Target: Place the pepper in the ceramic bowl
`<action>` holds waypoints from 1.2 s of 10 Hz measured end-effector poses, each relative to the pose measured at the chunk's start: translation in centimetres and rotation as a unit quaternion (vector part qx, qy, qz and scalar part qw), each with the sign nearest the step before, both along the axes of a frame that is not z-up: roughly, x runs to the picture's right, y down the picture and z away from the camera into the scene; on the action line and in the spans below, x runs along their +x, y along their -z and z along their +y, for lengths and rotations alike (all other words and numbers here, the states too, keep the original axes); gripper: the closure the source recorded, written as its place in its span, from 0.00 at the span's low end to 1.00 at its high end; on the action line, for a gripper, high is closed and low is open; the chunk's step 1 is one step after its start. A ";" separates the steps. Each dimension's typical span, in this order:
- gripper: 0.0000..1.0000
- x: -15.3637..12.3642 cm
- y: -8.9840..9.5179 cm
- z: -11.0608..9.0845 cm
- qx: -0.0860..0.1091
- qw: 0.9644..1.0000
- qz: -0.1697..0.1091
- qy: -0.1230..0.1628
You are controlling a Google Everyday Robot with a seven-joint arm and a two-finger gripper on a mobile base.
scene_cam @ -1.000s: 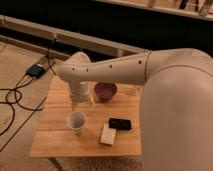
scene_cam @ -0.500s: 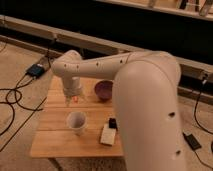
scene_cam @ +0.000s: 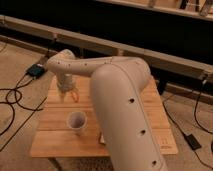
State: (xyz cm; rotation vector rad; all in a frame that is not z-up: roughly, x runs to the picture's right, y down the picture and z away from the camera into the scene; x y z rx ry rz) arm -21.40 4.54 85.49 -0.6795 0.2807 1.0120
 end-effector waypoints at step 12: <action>0.39 -1.2 -12.8 -1.1 -0.026 0.997 -0.062 0.046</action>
